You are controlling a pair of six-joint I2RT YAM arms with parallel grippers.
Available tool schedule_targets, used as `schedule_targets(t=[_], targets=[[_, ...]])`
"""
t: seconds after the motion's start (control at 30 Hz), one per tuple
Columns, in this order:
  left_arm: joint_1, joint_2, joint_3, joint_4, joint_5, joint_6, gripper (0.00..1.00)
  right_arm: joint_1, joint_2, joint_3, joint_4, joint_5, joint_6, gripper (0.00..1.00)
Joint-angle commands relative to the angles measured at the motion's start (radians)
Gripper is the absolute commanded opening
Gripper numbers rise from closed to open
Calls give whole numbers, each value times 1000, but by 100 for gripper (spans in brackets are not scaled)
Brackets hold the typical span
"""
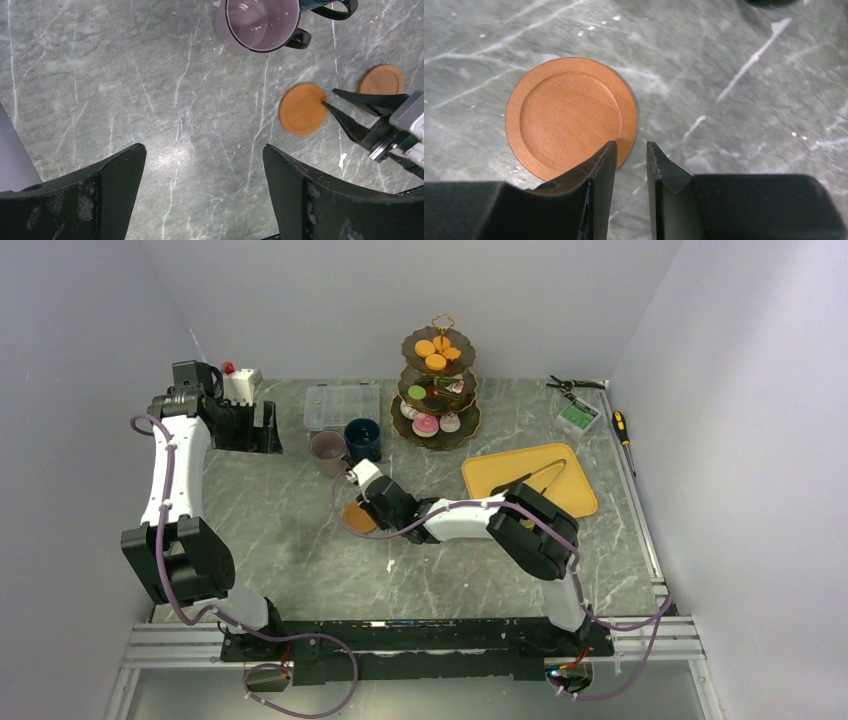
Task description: Serve the afternoon tea
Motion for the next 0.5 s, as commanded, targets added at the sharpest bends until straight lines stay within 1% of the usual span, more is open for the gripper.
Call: schedule_targets(t=[0.0,0.1,0.17,0.23,0.33,0.4,0.47], targets=[[4,3,30,6,49,-9,93,-17,-66,-63,-13,45,38,32],[3,25,28,8,78,-15,93,-20,-87,-69,-12,37,52,33],[1,49,32,14,93,-25,93,-21,-108,-56,-21,31,61,38],[-10,83,49,27,93,-37,93,-22,-139,-41,-26,27,67,45],[-49,163,113,38,62,-52,93,-29,-203,-26,-28,18,79,56],[-82,228,176,29,44,-59,93,-35,-263,-24,-27,10,87,59],[-112,294,242,20,37,-62,93,-41,-319,-32,-23,8,96,59]])
